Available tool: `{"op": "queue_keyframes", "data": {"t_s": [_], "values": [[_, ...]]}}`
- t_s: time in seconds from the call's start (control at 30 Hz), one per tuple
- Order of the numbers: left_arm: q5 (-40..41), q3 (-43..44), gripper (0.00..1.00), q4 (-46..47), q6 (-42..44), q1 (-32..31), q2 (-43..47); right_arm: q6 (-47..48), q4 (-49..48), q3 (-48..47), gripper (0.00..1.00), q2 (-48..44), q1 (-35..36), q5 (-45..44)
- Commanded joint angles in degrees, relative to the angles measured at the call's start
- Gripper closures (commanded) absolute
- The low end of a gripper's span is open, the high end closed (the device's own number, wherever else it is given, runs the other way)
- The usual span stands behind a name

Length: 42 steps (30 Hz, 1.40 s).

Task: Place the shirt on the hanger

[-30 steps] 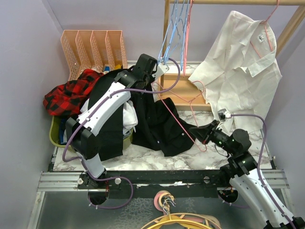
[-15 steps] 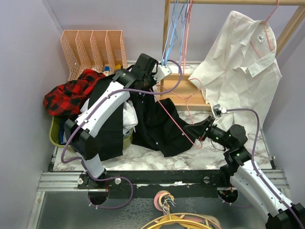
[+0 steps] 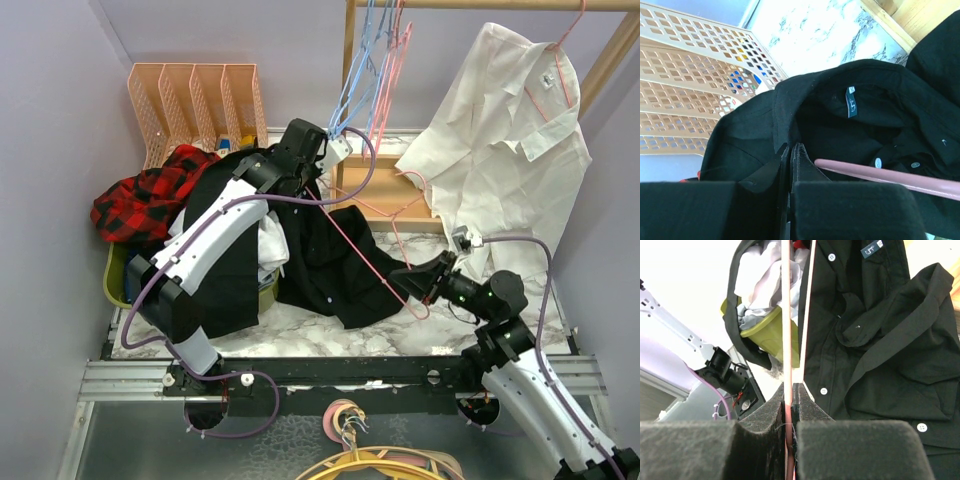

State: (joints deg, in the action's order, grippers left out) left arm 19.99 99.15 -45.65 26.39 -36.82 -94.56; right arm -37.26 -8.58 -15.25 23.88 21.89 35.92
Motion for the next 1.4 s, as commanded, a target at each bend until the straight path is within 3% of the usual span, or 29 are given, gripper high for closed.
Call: {"op": "queue_keyframes", "data": {"t_s": [0.0, 0.13, 0.3, 0.53, 0.73, 1.1, 1.37], "values": [[-0.44, 2.07, 1.00, 1.56, -2.07, 0.07, 0.41, 0.24, 4.68, 0.47, 0.99, -3.86, 0.17, -0.23], [-5.74, 4.44, 0.99, -1.23, -2.94, 0.08, 0.88, -1.20, -1.12, 0.57, 0.99, 0.93, 0.17, 0.77], [-5.21, 6.62, 0.99, -1.71, -3.34, 0.08, 2.07, -3.04, -11.57, 1.45, 0.99, 9.15, 0.17, 1.74], [-17.40, 6.30, 0.99, -6.68, -3.68, 0.08, 4.01, -5.29, -21.94, 0.07, 0.99, 17.32, 0.24, 1.72], [-20.47, 6.30, 0.97, -6.57, -4.85, 0.03, 4.12, -9.97, -35.00, -1.34, 0.99, 26.86, 1.14, 2.73], [-27.34, 7.91, 0.96, -8.63, -6.12, 0.06, 4.43, -9.53, -41.55, -4.15, 0.99, 36.82, 5.22, -1.62], [-34.83, 6.02, 0.95, -10.32, -6.70, 0.04, 4.91, -11.20, -40.81, 0.46, 0.99, 32.93, 5.35, -8.72]]}}
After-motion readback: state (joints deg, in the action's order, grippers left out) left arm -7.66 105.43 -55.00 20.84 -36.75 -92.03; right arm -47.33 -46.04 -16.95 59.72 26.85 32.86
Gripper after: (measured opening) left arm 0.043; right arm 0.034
